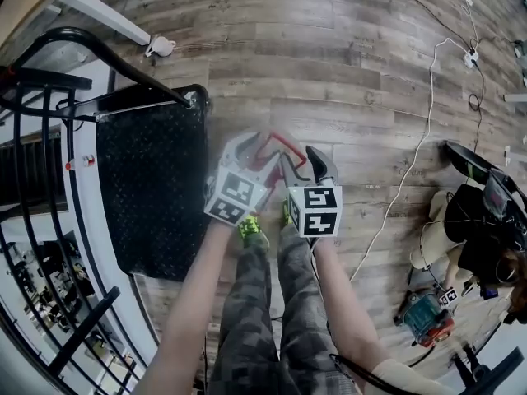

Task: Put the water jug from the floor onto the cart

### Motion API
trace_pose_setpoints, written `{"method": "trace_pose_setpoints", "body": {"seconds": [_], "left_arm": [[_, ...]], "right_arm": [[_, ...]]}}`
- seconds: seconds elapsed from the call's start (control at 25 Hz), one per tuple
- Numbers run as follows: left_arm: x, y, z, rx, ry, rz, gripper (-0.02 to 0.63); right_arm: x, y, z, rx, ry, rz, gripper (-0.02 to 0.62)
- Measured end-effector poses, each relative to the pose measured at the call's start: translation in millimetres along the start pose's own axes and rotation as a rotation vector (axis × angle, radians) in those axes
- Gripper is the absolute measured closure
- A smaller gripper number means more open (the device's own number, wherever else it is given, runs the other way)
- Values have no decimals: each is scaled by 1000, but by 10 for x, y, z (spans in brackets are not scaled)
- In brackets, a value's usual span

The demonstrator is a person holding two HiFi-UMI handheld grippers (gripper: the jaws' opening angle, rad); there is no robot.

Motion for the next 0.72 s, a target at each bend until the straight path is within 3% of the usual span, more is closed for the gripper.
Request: {"method": "trace_pose_setpoints", "body": {"seconds": [0.56, 0.72], "left_arm": [[-148, -194, 367, -22, -78, -3, 408], [-129, -262, 469, -36, -99, 4, 408]], "right_arm": [[-239, 39, 341, -8, -105, 9, 388], [-213, 79, 433, -24, -119, -9, 424]]}}
Point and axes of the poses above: the fingertips, and each gripper's own axes: z forward along the fingers, y to its right, x out of its top, the point moved 9 cm from there along -z, backward along the fingers, and after that the axes turned 13 degrees about -z, right-handed, at the moved point
